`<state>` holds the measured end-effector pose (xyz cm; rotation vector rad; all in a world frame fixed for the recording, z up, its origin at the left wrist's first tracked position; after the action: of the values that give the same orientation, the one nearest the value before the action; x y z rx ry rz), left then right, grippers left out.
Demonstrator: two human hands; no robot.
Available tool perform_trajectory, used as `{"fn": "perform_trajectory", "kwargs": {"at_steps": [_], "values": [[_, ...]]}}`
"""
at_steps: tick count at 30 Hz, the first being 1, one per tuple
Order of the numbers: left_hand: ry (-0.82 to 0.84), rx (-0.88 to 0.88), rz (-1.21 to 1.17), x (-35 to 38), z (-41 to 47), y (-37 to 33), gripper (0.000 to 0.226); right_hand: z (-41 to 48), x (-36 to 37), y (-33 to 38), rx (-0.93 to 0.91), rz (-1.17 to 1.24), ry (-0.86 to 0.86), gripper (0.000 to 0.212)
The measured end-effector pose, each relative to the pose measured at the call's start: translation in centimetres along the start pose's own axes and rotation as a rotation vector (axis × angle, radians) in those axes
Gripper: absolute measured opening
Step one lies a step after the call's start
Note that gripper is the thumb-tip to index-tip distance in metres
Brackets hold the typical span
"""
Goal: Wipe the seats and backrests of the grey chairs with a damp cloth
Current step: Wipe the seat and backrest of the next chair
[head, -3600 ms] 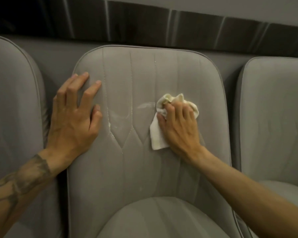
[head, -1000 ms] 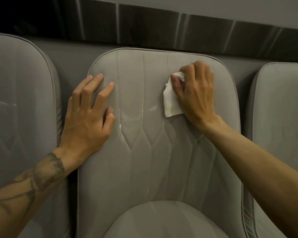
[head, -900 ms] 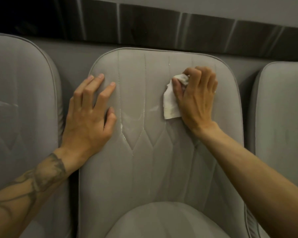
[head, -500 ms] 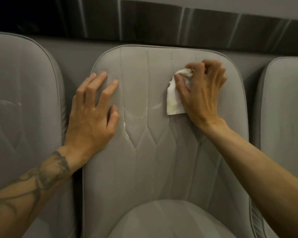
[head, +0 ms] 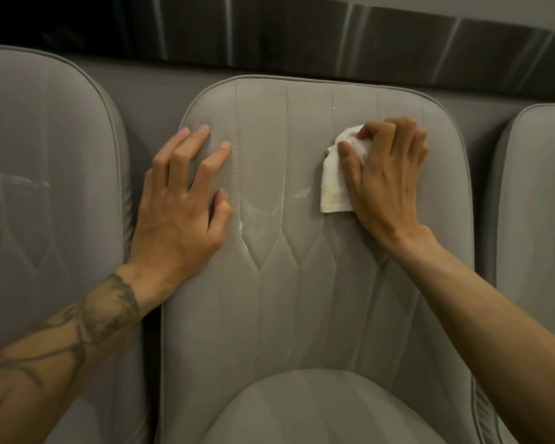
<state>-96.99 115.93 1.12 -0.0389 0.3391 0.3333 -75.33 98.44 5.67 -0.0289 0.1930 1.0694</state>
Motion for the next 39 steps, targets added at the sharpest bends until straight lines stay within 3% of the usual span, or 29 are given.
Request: {"fn": "perform_trajectory", "kwargs": {"at_steps": [7,12,16,18,21,24,28,30,32,35,39], "values": [[0.000,-0.002,-0.003,0.0,-0.1,0.0,0.060,-2.4,-0.6,0.5,-0.312,-0.120,0.112,0.039],[0.008,-0.008,-0.008,0.1,0.0,0.1,0.060,0.3,0.2,0.8,0.016,-0.120,-0.012,0.041],[0.008,-0.006,-0.010,0.0,0.0,0.0,0.060,-4.9,-0.2,1.9,-0.172,-0.036,0.116,0.038],[0.002,-0.004,-0.008,0.0,0.0,-0.2,0.059,-3.1,-0.4,0.9,-0.265,-0.059,0.129,0.035],[-0.003,0.000,-0.003,0.0,0.0,-0.1,0.059,1.8,0.4,0.0,-0.128,-0.128,0.005,0.035],[-0.004,-0.008,-0.007,0.0,-0.1,-0.1,0.059,0.3,1.0,1.5,-0.014,-0.078,-0.052,0.039],[0.004,-0.006,-0.012,0.0,0.0,-0.2,0.060,-6.1,0.2,2.3,-0.263,0.004,0.141,0.038],[0.001,-0.005,-0.003,-0.1,0.0,-0.3,0.060,-4.3,-0.3,1.4,-0.378,0.000,0.150,0.034],[0.003,-0.006,-0.001,-0.1,0.0,-0.2,0.060,0.2,0.1,0.7,-0.281,-0.035,0.040,0.030],[0.003,-0.009,-0.004,0.0,0.0,-0.1,0.060,4.3,0.6,1.0,0.035,-0.093,-0.138,0.031],[0.010,-0.004,0.005,0.0,0.0,-0.1,0.060,-1.7,0.9,3.3,-0.042,0.032,0.009,0.032]]}}
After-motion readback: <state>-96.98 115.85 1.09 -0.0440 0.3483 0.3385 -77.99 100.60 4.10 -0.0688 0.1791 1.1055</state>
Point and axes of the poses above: each hand's wrist, its own z-axis towards the middle knuckle, its own x-axis out of the palm, y = z × x, the point moved 2 cm from there along z, towards the middle knuckle, and after that the axes turned 3 degrees about -y, right-handed, at the moved point
